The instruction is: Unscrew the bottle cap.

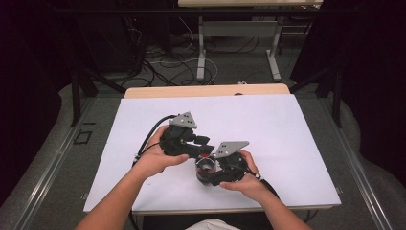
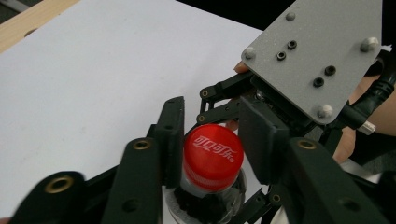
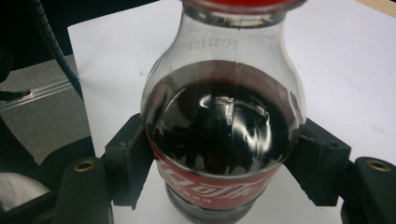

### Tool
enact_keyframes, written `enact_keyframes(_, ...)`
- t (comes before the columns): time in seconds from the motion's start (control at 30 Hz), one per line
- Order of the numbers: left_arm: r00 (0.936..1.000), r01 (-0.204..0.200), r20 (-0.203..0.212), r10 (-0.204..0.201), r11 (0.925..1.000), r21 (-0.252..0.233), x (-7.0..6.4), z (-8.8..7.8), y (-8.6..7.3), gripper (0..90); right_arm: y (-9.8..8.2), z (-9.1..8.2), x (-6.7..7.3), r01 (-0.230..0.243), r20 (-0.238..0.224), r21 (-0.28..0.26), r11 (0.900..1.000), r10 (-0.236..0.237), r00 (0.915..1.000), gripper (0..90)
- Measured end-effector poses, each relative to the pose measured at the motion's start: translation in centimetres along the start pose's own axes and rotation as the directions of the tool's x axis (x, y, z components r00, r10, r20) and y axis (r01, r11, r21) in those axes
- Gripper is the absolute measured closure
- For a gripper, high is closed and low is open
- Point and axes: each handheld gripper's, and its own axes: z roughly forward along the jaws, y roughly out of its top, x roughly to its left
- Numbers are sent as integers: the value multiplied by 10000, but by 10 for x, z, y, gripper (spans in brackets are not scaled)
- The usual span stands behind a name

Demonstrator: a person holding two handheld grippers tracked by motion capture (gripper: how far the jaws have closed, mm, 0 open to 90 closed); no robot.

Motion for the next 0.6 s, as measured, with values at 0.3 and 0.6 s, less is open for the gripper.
enact_keyframes(0.3, 9704, 1719, -1646, -1766, 9842, -423, -15, 3, 4, 650, 0, 0, -1, -88, 192, -29, 10000, 89, 9998, 296)
enact_keyframes(0.6, 9734, 1704, -1476, -1752, 9844, -446, -12, 5, 6, 577, 0, -2, -2, -113, 280, -141, 9998, 117, 9995, 295)
